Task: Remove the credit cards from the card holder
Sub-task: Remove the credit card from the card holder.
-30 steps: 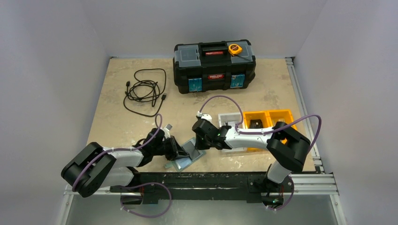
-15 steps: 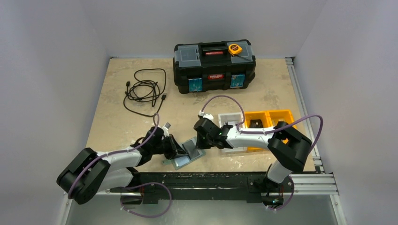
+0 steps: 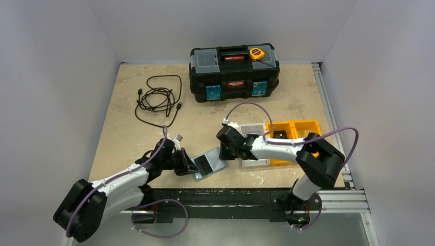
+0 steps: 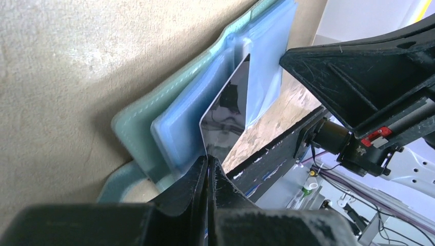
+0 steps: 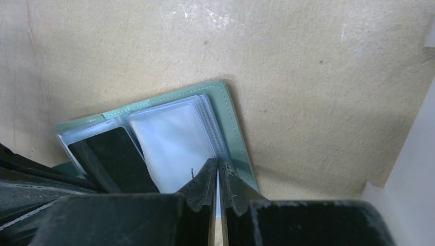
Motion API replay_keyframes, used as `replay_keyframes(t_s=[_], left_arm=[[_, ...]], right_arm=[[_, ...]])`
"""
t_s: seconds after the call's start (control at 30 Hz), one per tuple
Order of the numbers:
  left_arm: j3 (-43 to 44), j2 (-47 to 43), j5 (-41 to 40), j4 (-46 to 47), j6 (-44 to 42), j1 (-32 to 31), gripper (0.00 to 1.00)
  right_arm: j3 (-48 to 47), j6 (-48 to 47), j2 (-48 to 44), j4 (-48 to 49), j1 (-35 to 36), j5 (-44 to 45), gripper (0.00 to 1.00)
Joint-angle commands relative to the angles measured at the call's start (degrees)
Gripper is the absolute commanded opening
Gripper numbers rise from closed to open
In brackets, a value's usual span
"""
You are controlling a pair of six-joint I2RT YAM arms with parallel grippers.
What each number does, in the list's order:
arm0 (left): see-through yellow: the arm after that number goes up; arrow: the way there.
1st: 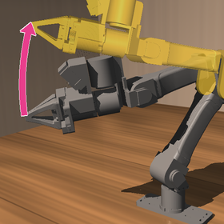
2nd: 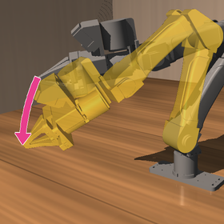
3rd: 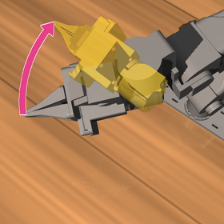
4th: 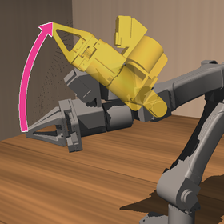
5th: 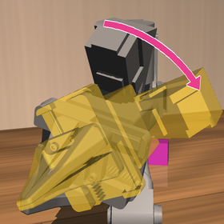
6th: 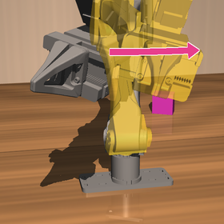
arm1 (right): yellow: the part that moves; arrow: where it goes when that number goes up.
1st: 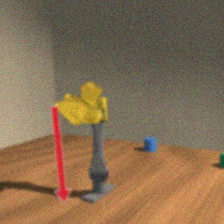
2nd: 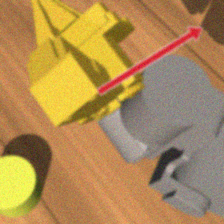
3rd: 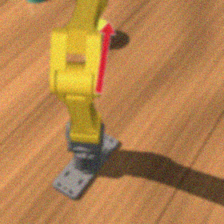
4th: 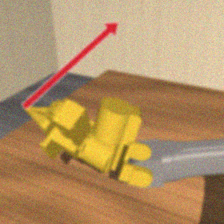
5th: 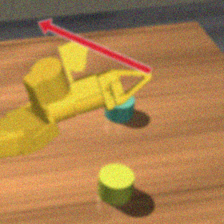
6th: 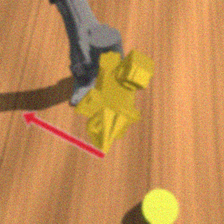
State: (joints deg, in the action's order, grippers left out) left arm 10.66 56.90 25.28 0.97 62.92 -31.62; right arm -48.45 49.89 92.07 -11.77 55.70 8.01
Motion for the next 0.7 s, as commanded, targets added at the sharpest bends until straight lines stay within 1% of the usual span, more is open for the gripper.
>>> replay_keyframes(t_s=[0.0, 0.13, 0.27, 0.4, 0.43, 0.5, 0.57, 0.63, 0.67], left_arm=[[3.33, -2.52, 0.65, -6.11, -3.15, 0.45, 0.0], [5.06, -5.87, -1.36, -13.19, -4.2, 0.67, 0.0], [6.45, -8.77, -1.39, -16.09, -5.04, 0.79, 0.0], [8.82, -11.78, -1.02, -18.58, -5.75, 1.02, 0.0], [9.49, -12.5, -0.76, -19.04, -5.87, 1.07, 0.0], [10.87, -14.07, -0.15, -19.9, -5.92, 1.19, 0.0], [12.17, -15.1, 0.99, -20.13, -5.76, 1.64, 0.0], [13.58, -15.97, 2.29, -19.87, -5.45, 2.23, 0.0], [14.13, -16.4, 3.04, -19.64, -5.21, 2.56, 0.0]], right_arm=[[0.59, -3.09, -1.51, -6.01, -0.49, 3.44, 0.08], [-1.89, -3.81, -3.89, -7.19, -0.51, 3.07, 0.23], [-4.09, -4.62, -5.74, -7.73, -0.51, 2.18, 0.36], [-5.52, -5.6, -8.97, -7.17, -0.51, 0.39, 0.53], [-5.74, -5.83, -9.84, -6.71, -0.53, -0.42, 0.59], [-5.39, -6.51, -11.61, -4.09, -0.62, -3.45, 0.7], [-4.41, -7.43, -13.48, -1.05, -0.95, -5.11, 0.79], [-2.9, -8.08, -15.28, 2.57, -2.0, -7.63, 0.84], [-1.9, -8.17, -16.14, 4.72, -2.72, -10.94, 0.85]])
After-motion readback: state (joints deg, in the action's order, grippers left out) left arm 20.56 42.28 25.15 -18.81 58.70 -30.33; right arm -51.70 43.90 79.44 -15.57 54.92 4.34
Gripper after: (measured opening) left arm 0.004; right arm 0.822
